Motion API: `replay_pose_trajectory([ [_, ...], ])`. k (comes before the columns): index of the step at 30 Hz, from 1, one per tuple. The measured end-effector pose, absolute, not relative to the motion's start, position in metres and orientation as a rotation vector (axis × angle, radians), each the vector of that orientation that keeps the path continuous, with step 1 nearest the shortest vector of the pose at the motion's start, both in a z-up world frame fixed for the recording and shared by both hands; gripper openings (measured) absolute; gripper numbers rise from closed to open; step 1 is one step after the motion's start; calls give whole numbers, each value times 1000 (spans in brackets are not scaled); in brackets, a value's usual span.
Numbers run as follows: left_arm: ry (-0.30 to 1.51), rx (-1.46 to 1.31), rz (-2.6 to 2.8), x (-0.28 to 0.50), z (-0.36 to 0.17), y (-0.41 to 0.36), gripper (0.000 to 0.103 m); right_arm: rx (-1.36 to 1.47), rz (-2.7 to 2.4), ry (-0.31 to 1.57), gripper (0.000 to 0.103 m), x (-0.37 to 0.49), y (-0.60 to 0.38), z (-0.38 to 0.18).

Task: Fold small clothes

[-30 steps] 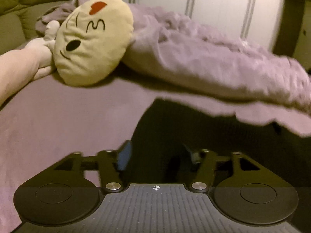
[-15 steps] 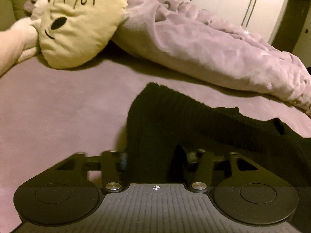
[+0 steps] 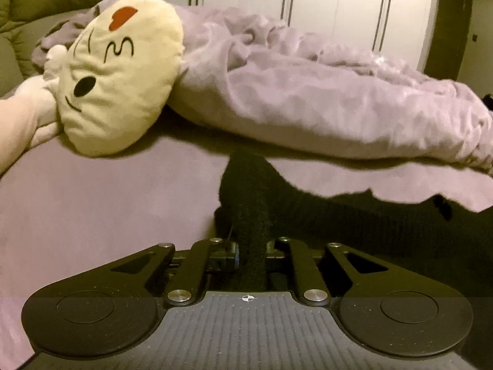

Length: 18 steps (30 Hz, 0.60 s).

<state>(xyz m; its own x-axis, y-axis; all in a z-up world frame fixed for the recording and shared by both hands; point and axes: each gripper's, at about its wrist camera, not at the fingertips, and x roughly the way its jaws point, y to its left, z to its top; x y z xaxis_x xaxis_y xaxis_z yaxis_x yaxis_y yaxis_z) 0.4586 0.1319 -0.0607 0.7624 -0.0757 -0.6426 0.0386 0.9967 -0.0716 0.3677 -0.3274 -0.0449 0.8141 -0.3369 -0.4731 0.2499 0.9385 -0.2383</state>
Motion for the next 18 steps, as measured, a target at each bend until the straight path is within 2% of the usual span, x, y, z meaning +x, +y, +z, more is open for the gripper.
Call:
replay_pose_trajectory([
  [15, 596, -46, 10, 478, -47, 129, 13, -150, -465, 453, 14, 383, -339, -38],
  [16, 597, -42, 26, 481, -50, 131, 14, -170, -472, 460, 14, 386, -340, -41],
  [18, 605, -14, 63, 485, -57, 131, 23, -189, -493, 495, 17, 392, -342, -50],
])
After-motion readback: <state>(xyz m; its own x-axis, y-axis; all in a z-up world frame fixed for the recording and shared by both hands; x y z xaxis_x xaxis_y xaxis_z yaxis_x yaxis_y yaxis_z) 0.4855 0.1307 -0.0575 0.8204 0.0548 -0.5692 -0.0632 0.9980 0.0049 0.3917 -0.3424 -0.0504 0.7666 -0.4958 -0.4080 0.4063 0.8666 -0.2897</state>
